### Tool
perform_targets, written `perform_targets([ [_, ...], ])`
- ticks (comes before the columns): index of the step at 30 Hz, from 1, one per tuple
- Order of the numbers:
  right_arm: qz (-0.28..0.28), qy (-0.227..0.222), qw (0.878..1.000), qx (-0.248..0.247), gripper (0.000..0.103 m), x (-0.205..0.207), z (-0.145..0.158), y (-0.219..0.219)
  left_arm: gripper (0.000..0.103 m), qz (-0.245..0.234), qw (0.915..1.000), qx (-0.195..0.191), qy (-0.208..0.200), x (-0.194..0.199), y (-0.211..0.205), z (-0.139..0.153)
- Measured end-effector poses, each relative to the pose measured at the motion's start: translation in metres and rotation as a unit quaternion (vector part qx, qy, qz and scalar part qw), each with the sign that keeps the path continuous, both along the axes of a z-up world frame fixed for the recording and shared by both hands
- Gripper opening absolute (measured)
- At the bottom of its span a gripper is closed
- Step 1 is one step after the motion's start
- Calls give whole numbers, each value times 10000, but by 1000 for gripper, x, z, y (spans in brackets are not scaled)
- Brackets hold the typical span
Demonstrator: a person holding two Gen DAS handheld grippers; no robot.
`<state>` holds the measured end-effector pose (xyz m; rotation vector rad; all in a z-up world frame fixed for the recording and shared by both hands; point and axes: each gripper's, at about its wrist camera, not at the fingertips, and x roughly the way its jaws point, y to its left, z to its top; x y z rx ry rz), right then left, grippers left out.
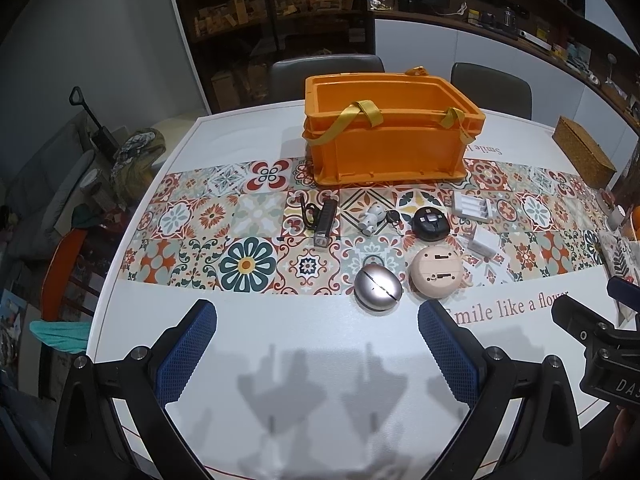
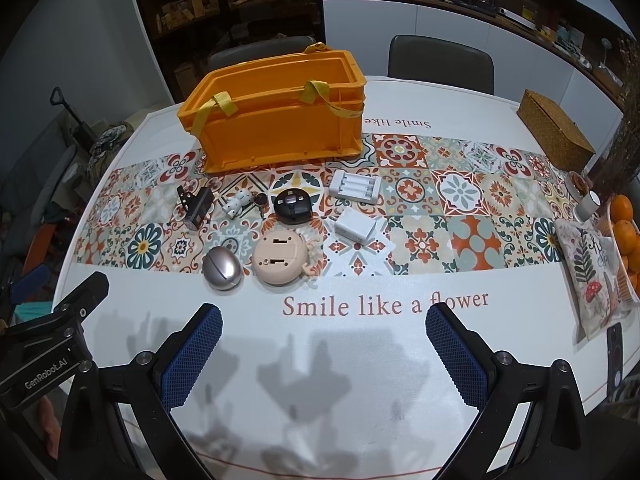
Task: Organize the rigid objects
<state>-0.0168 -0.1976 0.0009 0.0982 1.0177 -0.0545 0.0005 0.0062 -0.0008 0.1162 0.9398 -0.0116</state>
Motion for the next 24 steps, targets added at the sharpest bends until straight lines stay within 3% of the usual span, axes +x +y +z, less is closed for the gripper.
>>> perform_targets([
  [17,20,40,10000,12,102,0,-10,4,103,19,10000,-17,76,3,0,-4],
  [24,61,106,9998,179,102,12,-13,4,103,332,9993,-89,164,9,12,-12],
])
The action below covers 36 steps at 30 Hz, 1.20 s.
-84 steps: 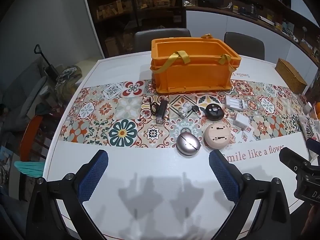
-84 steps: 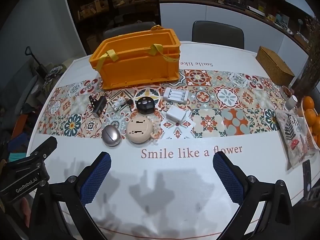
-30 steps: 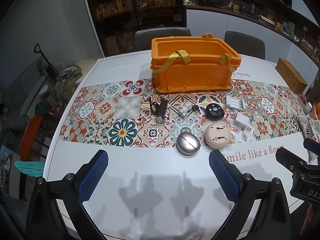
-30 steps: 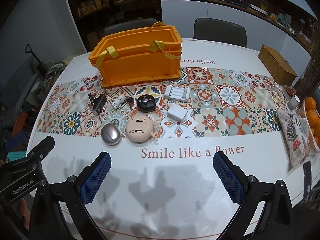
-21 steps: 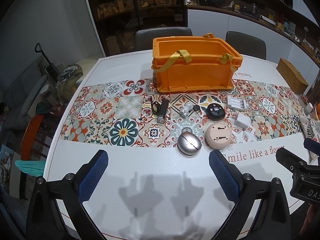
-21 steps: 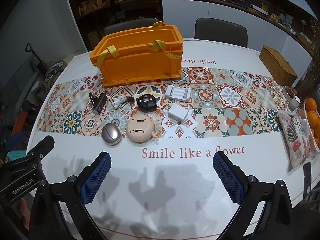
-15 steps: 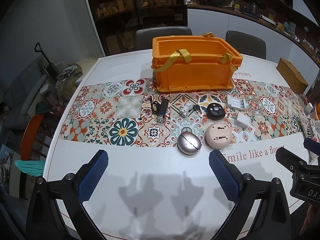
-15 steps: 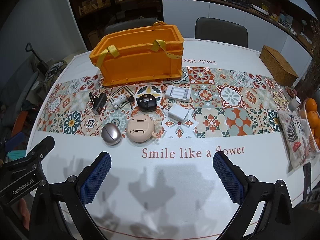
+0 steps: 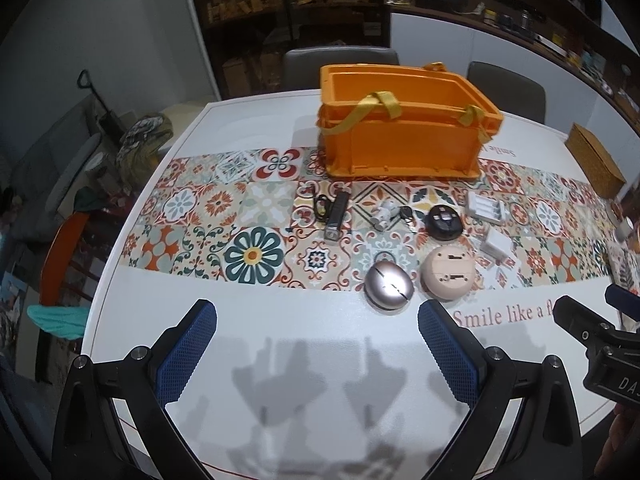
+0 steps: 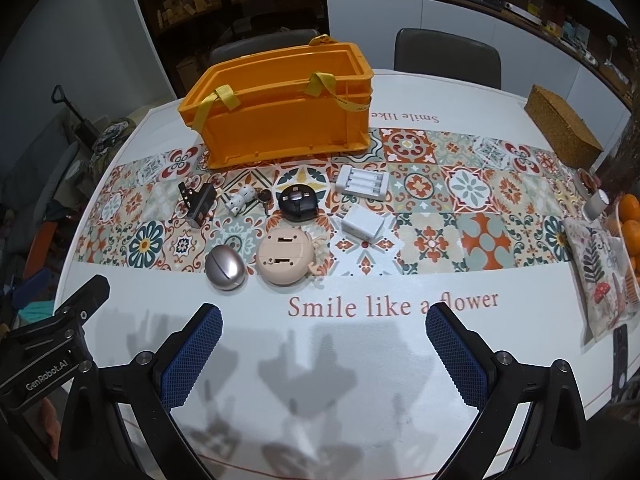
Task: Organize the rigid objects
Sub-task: 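Grasp the beige round reel with the right tool while the left tool approaches the silver egg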
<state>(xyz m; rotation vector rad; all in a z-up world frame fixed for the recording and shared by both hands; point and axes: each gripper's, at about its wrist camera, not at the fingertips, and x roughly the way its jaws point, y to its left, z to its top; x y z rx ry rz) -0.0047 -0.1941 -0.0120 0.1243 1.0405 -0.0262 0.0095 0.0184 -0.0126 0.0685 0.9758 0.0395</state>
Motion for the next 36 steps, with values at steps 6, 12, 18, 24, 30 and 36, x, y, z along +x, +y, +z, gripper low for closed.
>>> perform_targets([
  [6,103,-9,9999,76,102,16,-8,7,103,34,9999,-36,146,9,6,-8],
  [12,194,154,9996,120,102,35,-23,14,103,-56,9998,82,170,18,5,-15],
  [18,204,360,9990,193,102,56,-39,20,103,-69,9995,52,318,34,11,-28],
  [24,218,489,9984,174,102,74,-53,30,103,-93,9989,-26,454,49,17,-40],
  [30,176,619,9978,141,102,91,-69,36,103,-229,9981,-36,567,62,17,-54],
  [36,66,733,9971,175,102,105,-87,38,103,-278,9973,-41,681,74,18,-68],
])
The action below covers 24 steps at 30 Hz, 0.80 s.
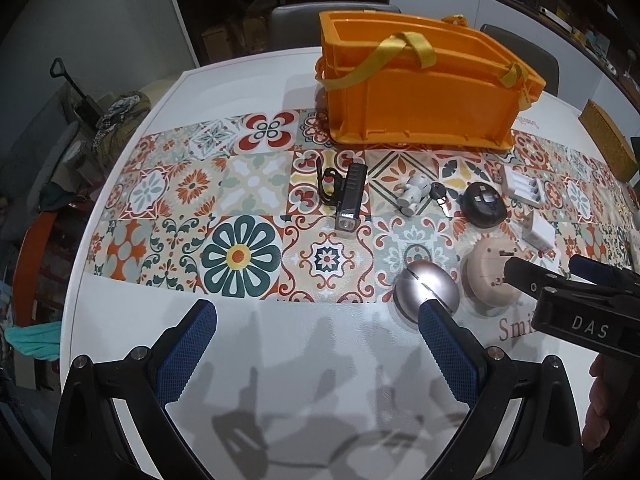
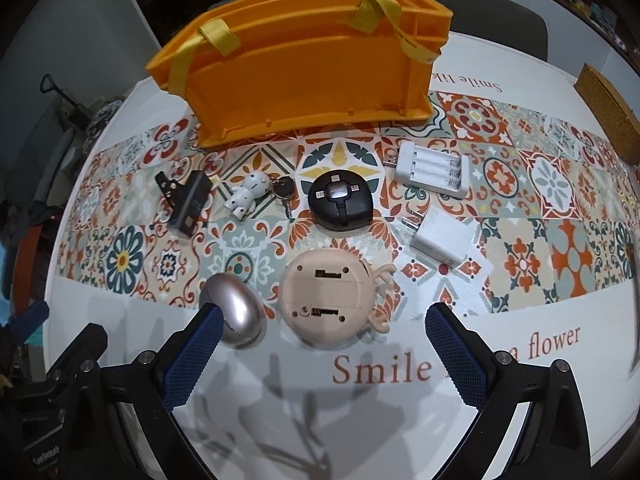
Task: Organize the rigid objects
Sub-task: 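Grasp the beige round reel with the right tool while the left tool approaches the silver egg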
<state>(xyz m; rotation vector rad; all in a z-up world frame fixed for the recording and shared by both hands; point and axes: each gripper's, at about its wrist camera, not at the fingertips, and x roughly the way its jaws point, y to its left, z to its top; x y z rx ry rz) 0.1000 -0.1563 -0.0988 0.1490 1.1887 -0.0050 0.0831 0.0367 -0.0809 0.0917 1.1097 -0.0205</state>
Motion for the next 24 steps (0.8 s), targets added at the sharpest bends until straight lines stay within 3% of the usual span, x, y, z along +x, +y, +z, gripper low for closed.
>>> perform_targets([
  [24,-242,461,9986,-57,95,31,-51,-1,103,-99,9987,-112,488,21,-8,-43],
])
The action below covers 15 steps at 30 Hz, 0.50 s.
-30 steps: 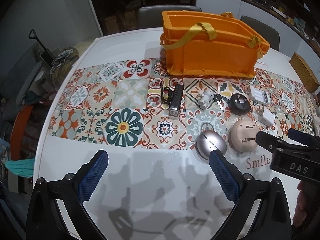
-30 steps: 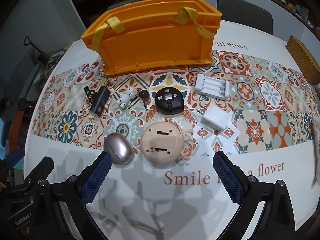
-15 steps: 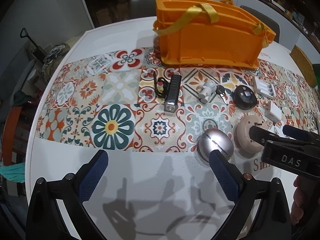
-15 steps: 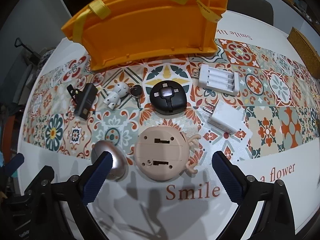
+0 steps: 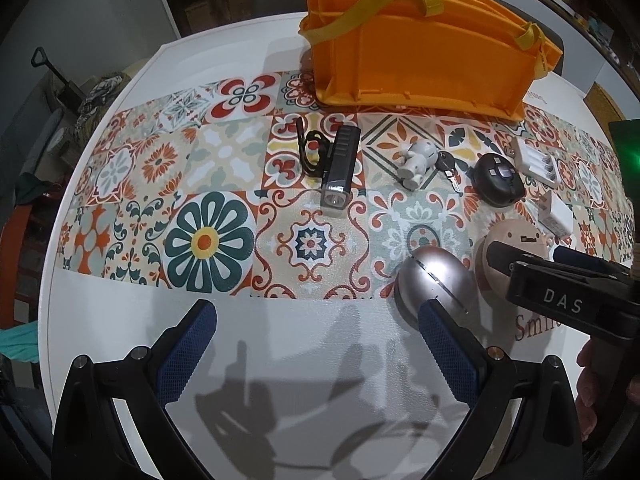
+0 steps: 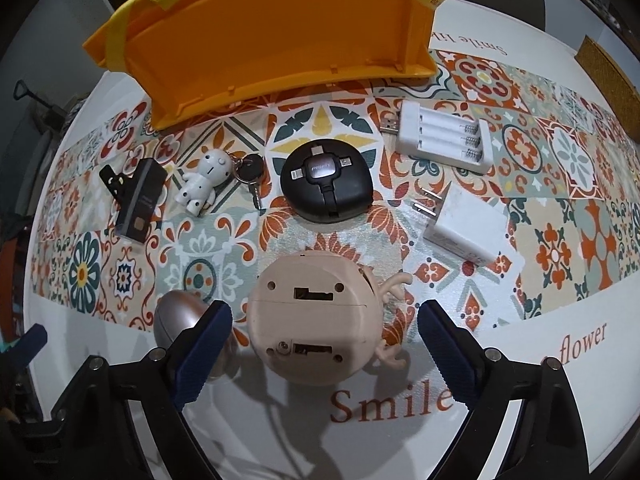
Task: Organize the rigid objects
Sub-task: 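Grasp the beige round reel with the right tool while the left tool approaches the silver egg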
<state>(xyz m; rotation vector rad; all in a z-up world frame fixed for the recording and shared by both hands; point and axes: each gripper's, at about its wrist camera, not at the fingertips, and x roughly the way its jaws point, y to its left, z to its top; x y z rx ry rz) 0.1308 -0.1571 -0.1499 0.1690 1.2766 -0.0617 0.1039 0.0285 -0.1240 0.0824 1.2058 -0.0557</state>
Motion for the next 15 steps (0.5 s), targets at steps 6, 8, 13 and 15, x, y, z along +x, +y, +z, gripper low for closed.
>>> perform_targets([
  [6,-3,127,9999,-1,92,5,-10,3,103,-15,10000,16,51,2,-2,-3],
  [8,-37,164,9999,26,91,7,-13,2,103,-17,10000,27,52,3,-3,-4],
  [13,-78,223,9997,76,90,9,-20,0,103,-41,10000,47,72,5,-5,-6],
  [15,-62,192,9998,6,90,9,-20,1,103,-67,9999,69,78,5,-6,-6],
])
